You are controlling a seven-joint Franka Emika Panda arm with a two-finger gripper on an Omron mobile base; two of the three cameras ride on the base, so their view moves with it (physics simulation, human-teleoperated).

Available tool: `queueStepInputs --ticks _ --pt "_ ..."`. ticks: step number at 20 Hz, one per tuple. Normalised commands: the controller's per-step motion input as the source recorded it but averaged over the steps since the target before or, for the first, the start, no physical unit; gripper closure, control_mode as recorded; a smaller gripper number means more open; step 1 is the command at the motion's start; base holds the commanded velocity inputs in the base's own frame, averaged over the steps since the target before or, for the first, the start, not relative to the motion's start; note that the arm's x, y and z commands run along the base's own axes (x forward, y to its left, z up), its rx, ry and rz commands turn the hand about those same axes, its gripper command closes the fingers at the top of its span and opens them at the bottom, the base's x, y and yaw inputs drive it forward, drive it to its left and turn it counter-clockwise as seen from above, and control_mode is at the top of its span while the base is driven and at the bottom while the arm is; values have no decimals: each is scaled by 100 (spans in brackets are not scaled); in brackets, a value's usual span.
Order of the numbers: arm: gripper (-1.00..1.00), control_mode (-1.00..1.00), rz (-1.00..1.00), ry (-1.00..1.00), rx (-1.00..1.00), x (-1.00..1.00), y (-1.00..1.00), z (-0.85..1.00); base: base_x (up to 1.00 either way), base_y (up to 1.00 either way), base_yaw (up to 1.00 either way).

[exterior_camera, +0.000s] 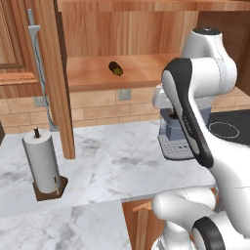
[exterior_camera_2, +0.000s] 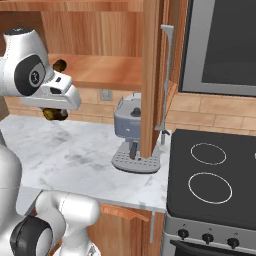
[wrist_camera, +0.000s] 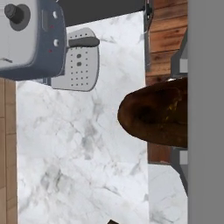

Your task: Pick the sweet potatos from the cabinet and place them in one bowl. Pick the potato from the sink and place it in the other bowl.

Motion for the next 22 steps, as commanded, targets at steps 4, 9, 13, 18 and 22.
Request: queueStepInputs --ticks 4,9,13,18,22 --pt "100 -100 0 0 0 -33 -9 -12 0 0 0" --pt "100 -100 0 0 0 -1 0 0 0 0 0" --pt "100 -100 0 0 0 0 0 0 0 0 0" --pt "100 -100 0 0 0 0 0 0 0 0 0" --pt "100 100 0 0 0 0 0 0 0 0 0"
